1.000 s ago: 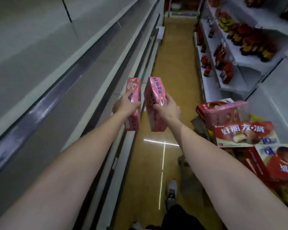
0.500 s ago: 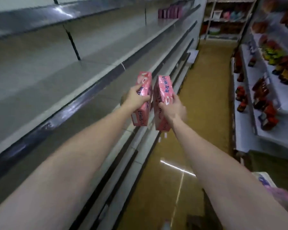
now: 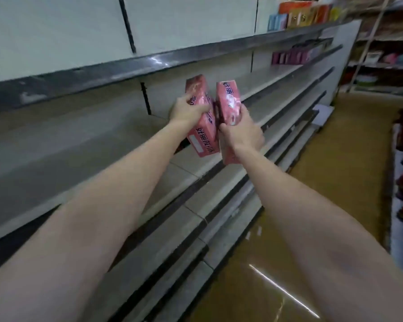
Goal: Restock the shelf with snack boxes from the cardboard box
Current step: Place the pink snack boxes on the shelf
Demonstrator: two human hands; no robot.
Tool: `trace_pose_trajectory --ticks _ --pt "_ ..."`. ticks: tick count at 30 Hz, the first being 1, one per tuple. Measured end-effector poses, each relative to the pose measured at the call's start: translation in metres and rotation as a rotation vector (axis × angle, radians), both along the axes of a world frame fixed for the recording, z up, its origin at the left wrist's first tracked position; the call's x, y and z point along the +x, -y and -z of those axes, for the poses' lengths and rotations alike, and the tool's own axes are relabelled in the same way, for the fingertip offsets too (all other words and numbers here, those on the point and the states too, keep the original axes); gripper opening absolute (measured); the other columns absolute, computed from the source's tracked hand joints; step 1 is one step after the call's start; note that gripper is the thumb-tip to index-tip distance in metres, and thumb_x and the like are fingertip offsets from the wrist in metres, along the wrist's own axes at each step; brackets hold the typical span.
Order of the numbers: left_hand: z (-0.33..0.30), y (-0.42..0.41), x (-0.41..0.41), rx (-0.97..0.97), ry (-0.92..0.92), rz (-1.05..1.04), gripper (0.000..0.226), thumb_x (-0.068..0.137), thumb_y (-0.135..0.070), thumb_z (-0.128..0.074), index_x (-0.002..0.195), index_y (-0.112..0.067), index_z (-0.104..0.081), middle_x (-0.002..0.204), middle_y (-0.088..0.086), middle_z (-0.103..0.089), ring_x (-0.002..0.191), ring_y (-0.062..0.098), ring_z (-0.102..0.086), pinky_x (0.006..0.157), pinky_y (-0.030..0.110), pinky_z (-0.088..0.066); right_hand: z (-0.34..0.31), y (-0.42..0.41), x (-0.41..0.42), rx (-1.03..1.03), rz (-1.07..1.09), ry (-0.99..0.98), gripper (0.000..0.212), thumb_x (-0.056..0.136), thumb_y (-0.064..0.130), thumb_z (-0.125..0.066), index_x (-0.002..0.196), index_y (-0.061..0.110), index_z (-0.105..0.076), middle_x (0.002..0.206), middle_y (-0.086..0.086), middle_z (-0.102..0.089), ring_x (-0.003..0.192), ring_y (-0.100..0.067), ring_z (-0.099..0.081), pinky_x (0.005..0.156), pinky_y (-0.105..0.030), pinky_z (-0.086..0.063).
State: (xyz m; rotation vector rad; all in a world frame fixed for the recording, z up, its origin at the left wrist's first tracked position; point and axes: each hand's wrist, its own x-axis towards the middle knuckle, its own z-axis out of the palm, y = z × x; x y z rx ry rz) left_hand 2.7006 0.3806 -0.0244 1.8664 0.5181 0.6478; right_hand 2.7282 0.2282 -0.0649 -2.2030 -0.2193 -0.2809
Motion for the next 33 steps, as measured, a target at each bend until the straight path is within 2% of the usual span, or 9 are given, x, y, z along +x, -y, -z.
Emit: trace_pose_trajectory --ticks 6,12,14,17,19,22,26,28,33 --pt "-0.018 -0.051 -0.009 0.054 -0.037 -0.063 0.065 0.054 -0.033 -0.081 0.116 -0.022 -0.068 0.092 -0.004 -0.073 0.075 0.012 -0.07 0.078 0.027 -0.059 -0.03 -0.043 0.001 -0.156 -0.192 0.06 0.061 0.076 0.056 -0.068 0.13 0.033 -0.052 0.112 -0.005 -0.069 0.107 -0.03 -0.064 0.088 -0.037 -0.049" --pt "-0.029 -0.104 -0.048 0.127 -0.18 -0.13 0.009 0.081 -0.024 -0.073 0.081 -0.023 -0.064 0.092 0.008 -0.073 0.073 0.017 -0.064 0.071 0.022 -0.056 -0.06 -0.097 0.006 -0.34 -0.337 0.123 0.05 0.078 0.053 -0.063 0.125 0.036 -0.057 0.111 -0.007 -0.069 0.104 -0.032 -0.065 0.082 -0.035 -0.047" --pt "-0.028 -0.123 -0.058 0.19 -0.24 -0.153 0.01 0.081 -0.026 -0.074 0.076 -0.025 -0.065 0.093 0.01 -0.073 0.069 0.016 -0.063 0.067 0.022 -0.054 -0.077 -0.116 0.009 -0.446 -0.431 0.048 0.048 0.076 0.055 -0.066 0.116 0.03 -0.062 0.107 -0.006 -0.068 0.097 -0.03 -0.065 0.08 -0.033 -0.048" --pt "-0.022 -0.15 -0.075 0.229 -0.25 -0.186 0.026 0.073 -0.031 -0.079 0.098 -0.029 -0.074 0.102 0.001 -0.075 0.083 0.017 -0.07 0.078 0.031 -0.058 -0.087 -0.151 0.022 -0.594 -0.586 -0.056 0.065 0.063 0.069 -0.065 0.108 0.022 -0.066 0.103 -0.004 -0.067 0.087 -0.026 -0.063 0.08 -0.032 -0.052" --pt "-0.018 -0.158 -0.082 0.228 -0.231 -0.165 0.033 0.077 -0.028 -0.077 0.108 -0.033 -0.072 0.102 -0.003 -0.073 0.077 0.012 -0.067 0.07 0.02 -0.054 -0.083 -0.172 0.038 -0.602 -0.589 -0.053 0.074 0.051 0.074 -0.063 0.1 0.019 -0.064 0.101 -0.006 -0.069 0.082 -0.025 -0.064 0.076 -0.031 -0.054" --pt "-0.018 -0.164 -0.081 0.24 -0.214 -0.101 0.042 0.078 -0.022 -0.074 0.118 -0.033 -0.069 0.105 -0.008 -0.071 0.08 0.005 -0.065 0.072 0.016 -0.05 -0.079 -0.171 0.044 -0.4 -0.646 -0.14 0.047 0.062 0.045 -0.08 0.099 0.019 -0.066 0.083 -0.001 -0.064 0.067 -0.014 -0.065 0.052 -0.017 -0.05" --pt "-0.015 -0.164 -0.071 0.23 -0.179 -0.067 0.049 0.076 -0.017 -0.075 0.121 -0.034 -0.067 0.111 -0.01 -0.07 0.095 0.009 -0.066 0.089 0.023 -0.051 -0.075 -0.177 0.073 -0.343 -0.677 -0.115 0.045 0.073 0.035 -0.079 0.113 0.019 -0.07 0.11 -0.007 -0.07 0.096 -0.023 -0.067 0.079 -0.027 -0.056" --pt "-0.013 -0.166 -0.066 0.214 -0.166 -0.048 0.052 0.076 -0.012 -0.074 0.123 -0.031 -0.066 0.105 -0.008 -0.071 0.088 0.01 -0.066 0.081 0.021 -0.052 -0.078 -0.18 0.077 -0.449 -0.676 -0.005 0.049 0.073 0.048 -0.074 0.115 0.025 -0.068 0.118 -0.002 -0.067 0.097 -0.023 -0.061 0.08 -0.029 -0.053" --pt "-0.018 -0.17 -0.06 0.275 -0.3 -0.028 0.045 0.072 -0.025 -0.078 0.115 -0.031 -0.065 0.106 -0.008 -0.072 0.088 0.012 -0.069 0.073 0.023 -0.054 -0.082 -0.179 0.102 -0.381 -0.683 0.112 0.052 0.064 0.044 -0.076 0.113 0.032 -0.066 0.107 0.002 -0.064 0.092 -0.019 -0.06 0.076 -0.027 -0.048"
